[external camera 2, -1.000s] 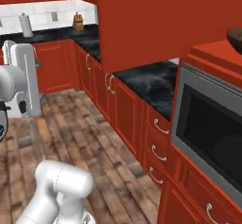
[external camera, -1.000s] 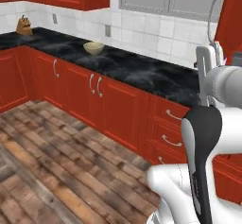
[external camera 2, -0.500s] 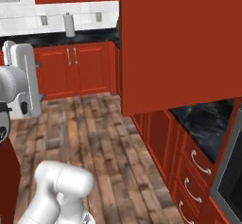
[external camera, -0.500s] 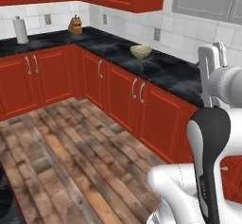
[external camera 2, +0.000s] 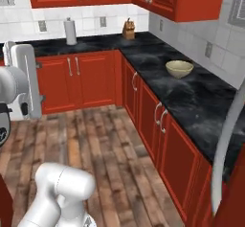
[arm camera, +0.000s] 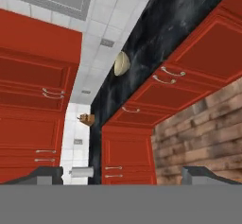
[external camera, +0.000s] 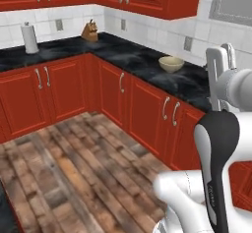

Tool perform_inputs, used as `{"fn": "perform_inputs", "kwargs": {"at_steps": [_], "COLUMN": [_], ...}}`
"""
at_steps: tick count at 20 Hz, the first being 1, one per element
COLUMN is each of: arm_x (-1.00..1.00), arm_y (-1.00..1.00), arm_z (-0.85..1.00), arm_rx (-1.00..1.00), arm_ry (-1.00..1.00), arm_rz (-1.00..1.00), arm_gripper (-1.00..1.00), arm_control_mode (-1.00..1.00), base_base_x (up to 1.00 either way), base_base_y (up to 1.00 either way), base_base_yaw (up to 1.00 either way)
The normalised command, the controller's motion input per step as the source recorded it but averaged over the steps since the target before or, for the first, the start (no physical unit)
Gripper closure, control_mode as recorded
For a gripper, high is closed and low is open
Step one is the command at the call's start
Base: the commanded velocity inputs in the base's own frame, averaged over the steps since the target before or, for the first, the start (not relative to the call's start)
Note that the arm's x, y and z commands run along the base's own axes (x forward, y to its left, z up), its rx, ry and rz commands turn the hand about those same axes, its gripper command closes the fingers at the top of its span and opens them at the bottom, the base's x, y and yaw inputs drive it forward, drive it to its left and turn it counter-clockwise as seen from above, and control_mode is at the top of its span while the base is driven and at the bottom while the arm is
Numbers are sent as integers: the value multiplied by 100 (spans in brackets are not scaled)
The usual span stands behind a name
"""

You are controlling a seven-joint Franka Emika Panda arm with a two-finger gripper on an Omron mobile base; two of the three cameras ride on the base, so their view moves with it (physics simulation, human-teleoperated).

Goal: Open the cabinet. Pick the bowls from the counter and place them in the cabinet. Then close the cabinet.

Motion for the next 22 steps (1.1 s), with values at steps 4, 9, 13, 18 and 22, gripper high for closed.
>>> {"fn": "perform_inputs", "kwargs": {"at_steps": [4, 9, 13, 18, 22], "arm_x": [0, 0, 0, 0, 0], "arm_y": [0, 0, 0, 0, 0], "arm_z": [0, 0, 0, 0, 0], "arm_rx": [0, 0, 0, 0, 0], "arm_ry": [0, 0, 0, 0, 0], "arm_rz": [0, 0, 0, 0, 0], "arm_gripper": [-100, -100, -100, -100, -100], "arm_control_mode": [100, 100, 100, 100, 100], "base_base_x": [100, 100, 100, 77, 95], "base_base_y": [56, 0, 21, 39, 50], "base_base_yaw": [0, -14, -52, -73, -68]}}
